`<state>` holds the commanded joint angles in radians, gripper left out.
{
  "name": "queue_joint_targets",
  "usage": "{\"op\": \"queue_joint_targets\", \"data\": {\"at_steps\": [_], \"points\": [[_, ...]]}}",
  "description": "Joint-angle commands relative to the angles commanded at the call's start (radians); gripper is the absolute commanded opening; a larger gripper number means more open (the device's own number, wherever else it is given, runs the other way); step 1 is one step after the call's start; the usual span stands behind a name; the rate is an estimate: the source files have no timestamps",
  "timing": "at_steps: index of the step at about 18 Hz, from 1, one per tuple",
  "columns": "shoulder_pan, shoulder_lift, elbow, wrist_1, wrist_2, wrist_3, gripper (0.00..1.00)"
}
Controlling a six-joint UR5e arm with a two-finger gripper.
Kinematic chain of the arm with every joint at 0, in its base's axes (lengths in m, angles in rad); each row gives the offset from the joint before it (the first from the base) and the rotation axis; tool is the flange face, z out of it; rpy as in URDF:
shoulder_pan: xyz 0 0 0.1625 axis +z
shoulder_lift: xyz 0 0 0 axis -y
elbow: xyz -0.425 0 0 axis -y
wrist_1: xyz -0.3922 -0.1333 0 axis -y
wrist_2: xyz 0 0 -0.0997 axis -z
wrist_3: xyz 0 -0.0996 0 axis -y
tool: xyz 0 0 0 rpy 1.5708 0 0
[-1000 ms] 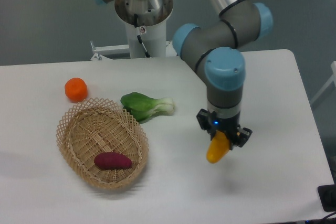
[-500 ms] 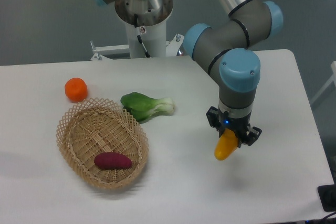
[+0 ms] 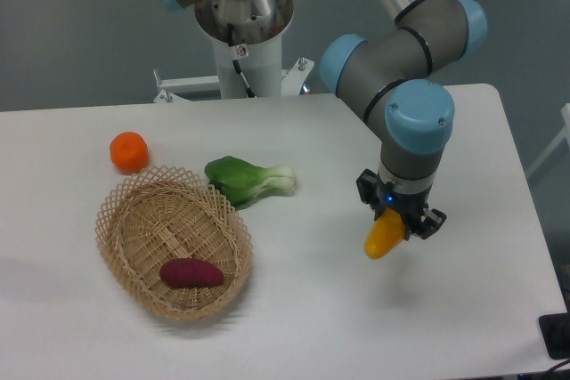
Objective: Pick up the mango from the basket
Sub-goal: 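Carry the held mango out of the basket and raise it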
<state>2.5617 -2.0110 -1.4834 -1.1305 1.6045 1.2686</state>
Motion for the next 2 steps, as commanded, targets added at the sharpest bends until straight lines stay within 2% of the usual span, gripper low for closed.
{"op": "queue_joint_targets", "data": {"at_steps": [2], "points": [[0.000,0.000,0.000,0.000,-0.002,0.000,0.28]]}}
